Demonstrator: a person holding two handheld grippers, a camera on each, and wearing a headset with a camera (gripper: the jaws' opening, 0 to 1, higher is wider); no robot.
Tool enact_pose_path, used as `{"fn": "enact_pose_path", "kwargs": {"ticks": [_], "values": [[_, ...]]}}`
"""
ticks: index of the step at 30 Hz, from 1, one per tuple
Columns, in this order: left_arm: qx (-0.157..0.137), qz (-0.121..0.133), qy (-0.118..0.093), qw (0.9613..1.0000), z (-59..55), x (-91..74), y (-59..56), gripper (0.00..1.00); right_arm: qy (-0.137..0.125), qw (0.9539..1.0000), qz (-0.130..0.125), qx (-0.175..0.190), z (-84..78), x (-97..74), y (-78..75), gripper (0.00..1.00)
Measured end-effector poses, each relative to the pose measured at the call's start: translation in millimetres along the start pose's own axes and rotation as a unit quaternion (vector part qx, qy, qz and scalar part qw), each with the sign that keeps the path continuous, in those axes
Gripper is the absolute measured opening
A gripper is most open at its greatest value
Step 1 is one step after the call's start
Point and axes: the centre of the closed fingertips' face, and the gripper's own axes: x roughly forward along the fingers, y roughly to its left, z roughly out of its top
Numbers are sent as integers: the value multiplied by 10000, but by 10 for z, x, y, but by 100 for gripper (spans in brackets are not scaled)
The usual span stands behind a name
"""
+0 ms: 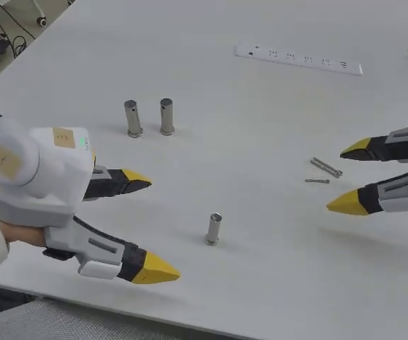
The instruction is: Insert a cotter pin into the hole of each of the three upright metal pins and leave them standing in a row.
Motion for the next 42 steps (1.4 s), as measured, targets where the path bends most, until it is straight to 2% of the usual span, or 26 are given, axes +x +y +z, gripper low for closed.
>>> {"fn": "enact_pose_path", "kwargs": {"ticks": [3,6,8,12,16,18,30,35,40,42], "values": [[-79,20,-22,10000,-5,-23,-3,91,104,9998,173,-16,-19,82,-5,55],[-50,20,-17,10000,-4,-44,-33,89,149,9997,197,-81,-38,155,-40,53],[52,20,-37,10000,13,-57,-54,88,273,9993,244,-91,-89,204,-64,51],[-3,-9,-53,10000,37,-80,-81,89,490,9982,343,-60,-207,286,-111,49],[136,88,-36,9999,54,-111,-62,83,676,9969,388,-93,-300,331,-151,45],[157,119,-49,9998,65,-119,-54,84,741,9964,402,-101,-323,342,-166,45],[152,201,-22,9997,18,-150,-56,83,877,9943,532,-285,-289,376,-165,39],[141,250,74,9996,-35,-160,-49,82,1069,9926,505,-275,-306,365,-201,26],[119,279,43,9995,-18,-176,-66,81,1200,9906,544,-368,-312,358,-185,22],[145,414,30,9990,-7,-186,-25,83,1242,9899,547,-408,-311,359,-184,17]]}}
